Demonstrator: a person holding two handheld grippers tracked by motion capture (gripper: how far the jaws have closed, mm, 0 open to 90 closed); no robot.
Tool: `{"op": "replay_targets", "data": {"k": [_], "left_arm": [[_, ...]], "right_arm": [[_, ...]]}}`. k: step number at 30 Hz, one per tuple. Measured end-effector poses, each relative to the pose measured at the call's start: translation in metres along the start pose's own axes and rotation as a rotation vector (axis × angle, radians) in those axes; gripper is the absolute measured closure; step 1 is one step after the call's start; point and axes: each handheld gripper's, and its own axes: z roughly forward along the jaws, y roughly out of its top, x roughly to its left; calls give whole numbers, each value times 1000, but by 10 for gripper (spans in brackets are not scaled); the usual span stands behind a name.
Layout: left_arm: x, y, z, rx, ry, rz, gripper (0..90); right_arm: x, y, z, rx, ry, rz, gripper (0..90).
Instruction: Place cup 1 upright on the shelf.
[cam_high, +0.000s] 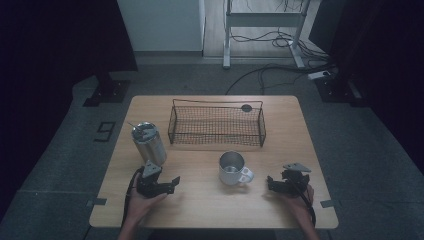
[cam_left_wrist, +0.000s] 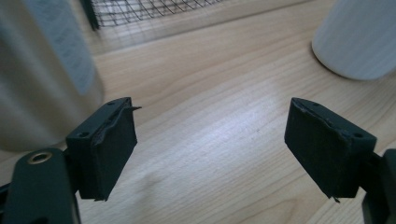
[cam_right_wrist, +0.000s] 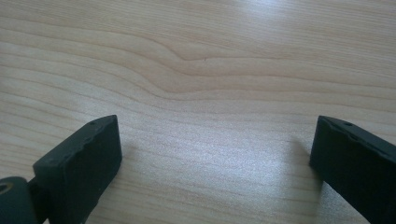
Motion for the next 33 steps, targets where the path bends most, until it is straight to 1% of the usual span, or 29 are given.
{"op": "replay_targets", "data": {"k": [3, 4, 6, 7, 9, 14, 15, 16, 24, 25, 28, 33], "left_arm": [[3, 1, -4, -7, 4, -7, 168], [6, 1, -7, -15, 5, -14, 166], [7, 2, -9, -15, 7, -17, 160], [9, 2, -12, -24, 7, -31, 157], [11, 3, -14, -25, 7, -33, 150], [20, 2, -24, -42, 32, -52, 145], [20, 2, -24, -42, 32, -52, 145], [24, 1, -28, -52, 44, -59, 145], [37, -1, -42, -84, 76, -88, 143], [37, -1, -42, -84, 76, -88, 143], [45, -2, -48, -93, 95, -106, 143], [50, -4, -52, -94, 114, -115, 143]], "right_arm": [[0, 0, 0, 0, 0, 0, 17], [0, 0, 0, 0, 0, 0, 17], [0, 0, 0, 0, 0, 0, 17], [0, 0, 0, 0, 0, 0, 17], [0, 0, 0, 1, 0, -1, 17], [0, 0, 0, 0, 0, 0, 17], [0, 0, 0, 0, 0, 0, 17], [0, 0, 0, 0, 0, 0, 18], [0, 0, 0, 0, -1, 0, 19], [0, 0, 0, 0, -1, 0, 19], [0, 0, 0, 0, -2, 0, 19], [0, 0, 0, -1, -2, 0, 19]]}}
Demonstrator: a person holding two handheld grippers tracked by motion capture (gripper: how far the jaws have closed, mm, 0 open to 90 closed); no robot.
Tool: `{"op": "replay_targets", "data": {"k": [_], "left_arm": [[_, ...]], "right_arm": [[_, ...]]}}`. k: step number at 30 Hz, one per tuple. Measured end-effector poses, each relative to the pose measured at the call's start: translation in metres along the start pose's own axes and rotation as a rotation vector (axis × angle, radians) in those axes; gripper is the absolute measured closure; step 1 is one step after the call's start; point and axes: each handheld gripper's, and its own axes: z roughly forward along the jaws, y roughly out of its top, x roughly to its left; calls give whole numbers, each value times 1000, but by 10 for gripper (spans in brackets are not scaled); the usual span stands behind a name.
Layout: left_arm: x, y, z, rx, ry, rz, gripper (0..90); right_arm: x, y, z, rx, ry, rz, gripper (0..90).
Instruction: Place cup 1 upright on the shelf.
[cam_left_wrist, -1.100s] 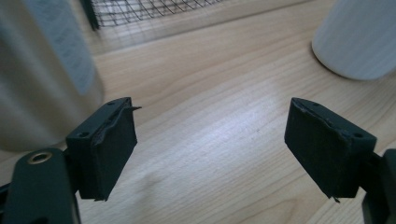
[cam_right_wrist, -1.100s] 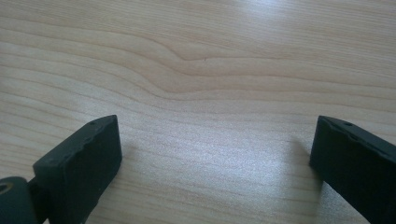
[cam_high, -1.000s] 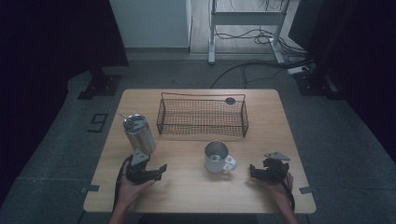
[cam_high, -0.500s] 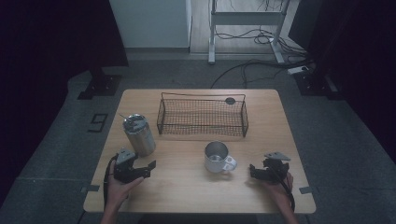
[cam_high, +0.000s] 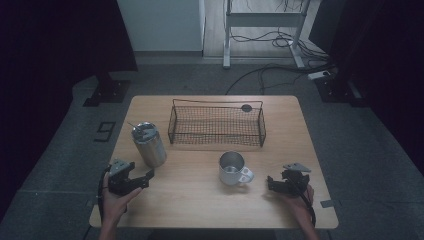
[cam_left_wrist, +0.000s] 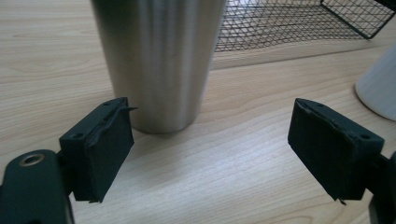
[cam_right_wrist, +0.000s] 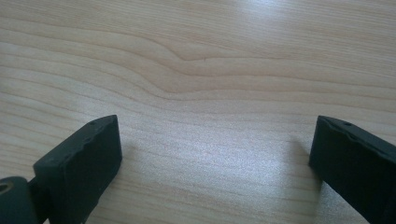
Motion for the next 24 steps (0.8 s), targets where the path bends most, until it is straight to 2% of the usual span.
{"op": "replay_targets", "data": {"k": [14, 19, 24], "left_arm": [[1, 6, 6, -14, 20, 15, 123], [3, 14, 12, -27, 53, 18, 116], [10, 22, 17, -14, 74, 12, 103]], "right_arm": [[0, 0, 0, 0, -5, 8, 20], [0, 0, 0, -1, -4, 6, 24], [0, 0, -1, -2, -2, 3, 33]]}}
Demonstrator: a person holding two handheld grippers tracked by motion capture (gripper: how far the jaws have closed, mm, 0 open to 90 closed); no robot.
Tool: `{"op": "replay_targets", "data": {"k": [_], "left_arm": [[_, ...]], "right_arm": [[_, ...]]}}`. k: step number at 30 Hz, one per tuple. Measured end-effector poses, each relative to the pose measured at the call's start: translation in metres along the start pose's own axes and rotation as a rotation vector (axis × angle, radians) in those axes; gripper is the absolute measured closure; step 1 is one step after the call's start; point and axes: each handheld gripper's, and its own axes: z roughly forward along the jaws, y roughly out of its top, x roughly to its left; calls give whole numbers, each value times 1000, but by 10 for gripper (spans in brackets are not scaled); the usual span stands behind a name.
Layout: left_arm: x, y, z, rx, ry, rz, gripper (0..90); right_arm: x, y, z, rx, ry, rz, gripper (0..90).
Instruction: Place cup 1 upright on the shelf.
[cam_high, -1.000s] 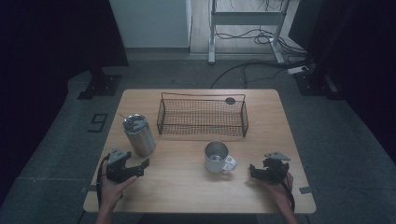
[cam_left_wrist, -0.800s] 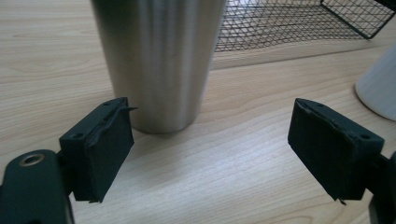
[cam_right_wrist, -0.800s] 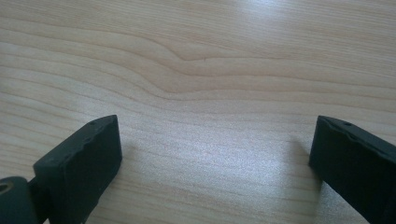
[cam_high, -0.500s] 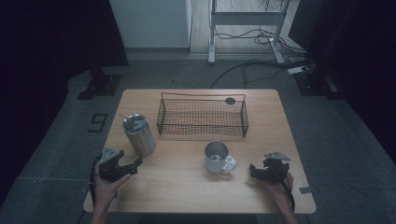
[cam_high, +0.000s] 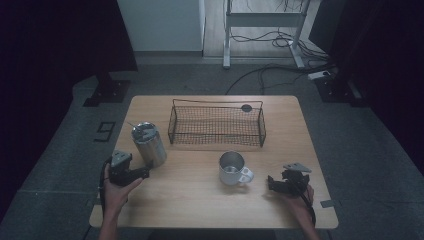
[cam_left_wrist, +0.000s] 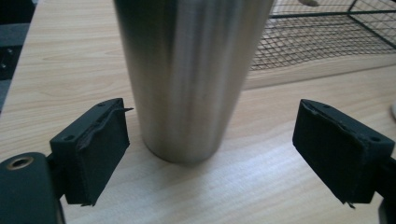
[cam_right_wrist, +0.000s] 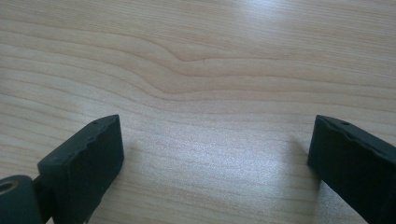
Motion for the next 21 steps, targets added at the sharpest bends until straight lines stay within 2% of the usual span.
{"op": "replay_targets", "data": {"k": [3, 6, 21], "left_arm": [[2, 4, 2, -1, 14, -2, 82], [4, 6, 5, 3, 2, -7, 75], [11, 16, 15, 5, 17, -26, 74]], "right_arm": [[0, 0, 0, 0, 0, 0, 34], [0, 0, 0, -1, 0, 0, 35], [0, 0, 0, -2, -3, 3, 41]]}}
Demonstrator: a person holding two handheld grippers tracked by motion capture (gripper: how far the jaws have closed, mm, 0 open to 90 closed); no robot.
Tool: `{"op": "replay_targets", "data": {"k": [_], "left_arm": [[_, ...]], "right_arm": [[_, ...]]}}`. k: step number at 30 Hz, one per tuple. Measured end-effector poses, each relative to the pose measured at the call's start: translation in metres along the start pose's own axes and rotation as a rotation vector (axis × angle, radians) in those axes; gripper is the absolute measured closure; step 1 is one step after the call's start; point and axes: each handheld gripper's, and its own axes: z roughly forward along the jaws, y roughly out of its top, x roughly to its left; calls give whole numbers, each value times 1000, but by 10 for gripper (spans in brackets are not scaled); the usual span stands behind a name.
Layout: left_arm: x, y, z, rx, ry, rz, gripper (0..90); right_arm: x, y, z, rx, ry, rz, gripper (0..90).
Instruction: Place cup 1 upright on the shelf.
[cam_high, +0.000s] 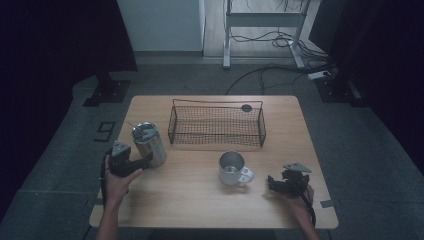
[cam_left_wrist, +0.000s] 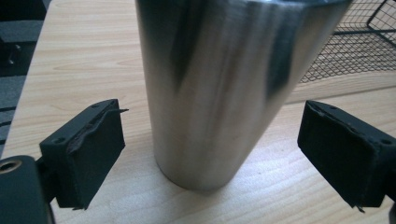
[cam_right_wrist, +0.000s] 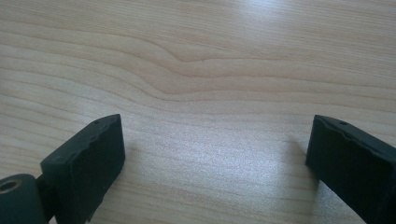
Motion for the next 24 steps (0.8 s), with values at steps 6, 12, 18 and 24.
{"op": "replay_targets", "data": {"k": [6, 12, 18, 24], "left_arm": [[-1, 4, 5, -4, 3, 11, 75], [-4, 7, 9, -12, 9, 24, 76], [-6, 13, 14, -20, -4, 31, 71], [-5, 15, 20, -42, -19, 17, 56]], "right_arm": [[0, 0, 0, -1, -1, 1, 43], [0, 0, 0, -1, -2, 2, 45], [0, 0, 0, -1, -2, 3, 46], [0, 0, 0, -2, -3, 3, 48]]}}
